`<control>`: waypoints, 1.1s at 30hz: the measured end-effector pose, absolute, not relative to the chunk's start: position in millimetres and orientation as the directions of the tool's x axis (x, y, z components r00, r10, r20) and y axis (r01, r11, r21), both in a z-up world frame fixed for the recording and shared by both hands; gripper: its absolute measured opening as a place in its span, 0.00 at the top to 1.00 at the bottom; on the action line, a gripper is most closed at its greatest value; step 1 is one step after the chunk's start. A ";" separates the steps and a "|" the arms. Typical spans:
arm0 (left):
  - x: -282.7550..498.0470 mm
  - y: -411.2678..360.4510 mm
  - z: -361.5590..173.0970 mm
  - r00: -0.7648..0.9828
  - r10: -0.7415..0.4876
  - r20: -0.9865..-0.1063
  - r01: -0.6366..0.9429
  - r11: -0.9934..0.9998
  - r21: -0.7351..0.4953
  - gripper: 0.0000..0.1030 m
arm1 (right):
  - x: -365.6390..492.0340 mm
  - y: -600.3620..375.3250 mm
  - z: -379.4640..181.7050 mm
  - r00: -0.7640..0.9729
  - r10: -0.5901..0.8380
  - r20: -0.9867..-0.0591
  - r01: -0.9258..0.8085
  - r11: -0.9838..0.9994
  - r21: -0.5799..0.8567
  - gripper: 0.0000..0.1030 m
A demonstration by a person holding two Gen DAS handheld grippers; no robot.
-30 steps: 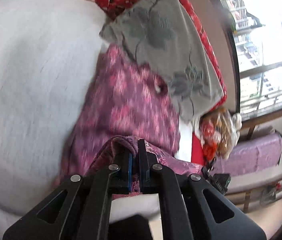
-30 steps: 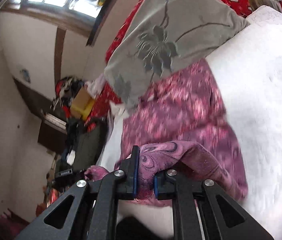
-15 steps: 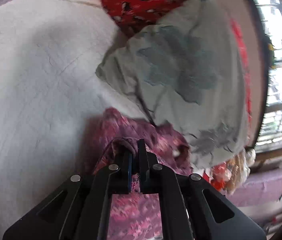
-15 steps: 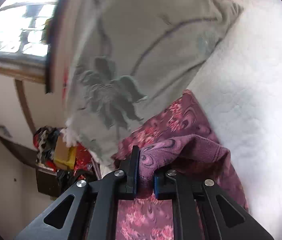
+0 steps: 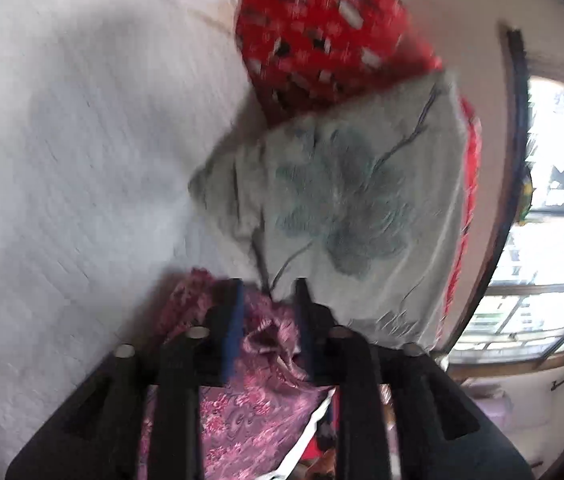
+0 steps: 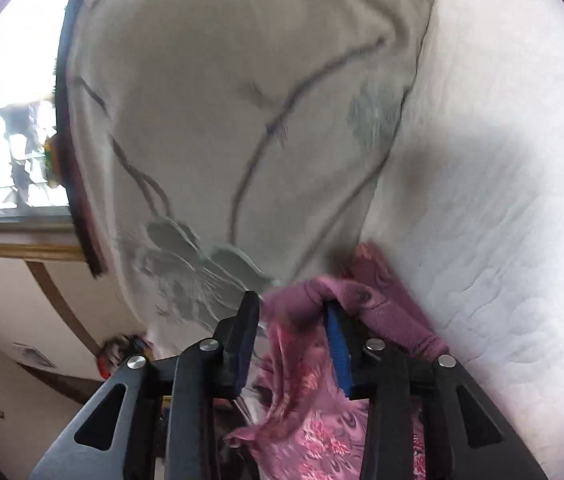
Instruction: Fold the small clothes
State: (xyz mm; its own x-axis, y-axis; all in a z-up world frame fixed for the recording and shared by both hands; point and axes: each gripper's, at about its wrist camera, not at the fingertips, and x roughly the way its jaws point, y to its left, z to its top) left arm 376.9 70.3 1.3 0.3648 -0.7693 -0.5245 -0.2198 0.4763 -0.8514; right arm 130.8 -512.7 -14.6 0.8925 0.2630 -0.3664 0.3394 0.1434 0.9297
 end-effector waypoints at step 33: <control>237.1 2.2 -16.8 0.239 -0.374 -0.896 0.262 0.913 -0.312 0.63 | 56.1 -428.8 -18.6 0.595 0.146 -0.790 0.489 0.714 0.501 0.89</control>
